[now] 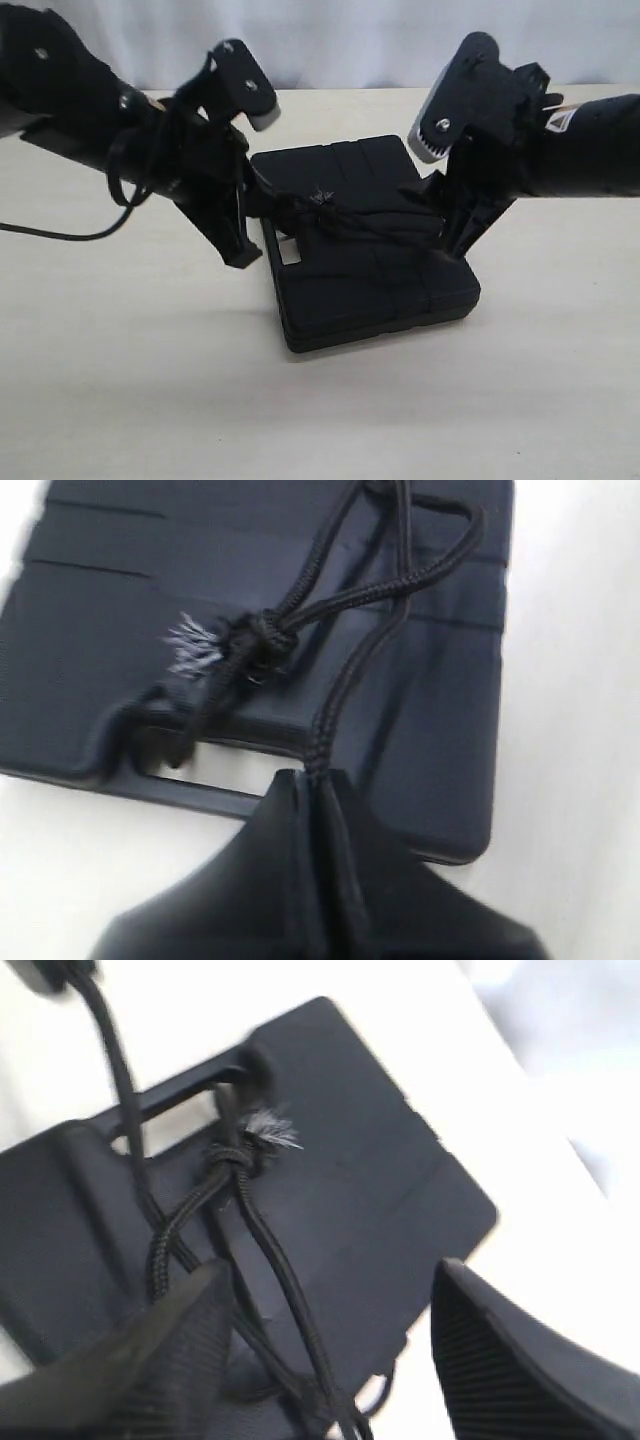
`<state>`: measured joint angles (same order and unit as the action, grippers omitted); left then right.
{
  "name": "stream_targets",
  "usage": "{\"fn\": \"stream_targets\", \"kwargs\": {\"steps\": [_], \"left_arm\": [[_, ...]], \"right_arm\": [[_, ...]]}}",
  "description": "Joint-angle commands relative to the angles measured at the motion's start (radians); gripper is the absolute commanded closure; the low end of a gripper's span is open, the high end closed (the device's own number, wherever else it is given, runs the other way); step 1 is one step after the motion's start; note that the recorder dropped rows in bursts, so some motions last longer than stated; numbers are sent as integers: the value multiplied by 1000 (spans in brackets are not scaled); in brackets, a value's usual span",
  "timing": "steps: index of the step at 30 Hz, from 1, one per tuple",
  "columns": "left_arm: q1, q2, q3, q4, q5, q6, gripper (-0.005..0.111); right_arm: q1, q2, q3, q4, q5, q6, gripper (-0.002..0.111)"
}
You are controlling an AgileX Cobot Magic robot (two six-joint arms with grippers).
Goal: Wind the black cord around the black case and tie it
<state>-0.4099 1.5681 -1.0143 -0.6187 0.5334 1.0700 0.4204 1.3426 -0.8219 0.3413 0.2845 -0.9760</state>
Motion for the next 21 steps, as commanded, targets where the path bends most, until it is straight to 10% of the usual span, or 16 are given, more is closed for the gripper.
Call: {"fn": "stream_targets", "kwargs": {"steps": [1,21], "left_arm": [[17,-91,-42,6,2,-58,107],[15,-145,-222,3,-257,-99,107]], "right_arm": [[-48,-8,-4,-21,-29,64,52],[-45,-8,-4,-18,-161,64,52]]}}
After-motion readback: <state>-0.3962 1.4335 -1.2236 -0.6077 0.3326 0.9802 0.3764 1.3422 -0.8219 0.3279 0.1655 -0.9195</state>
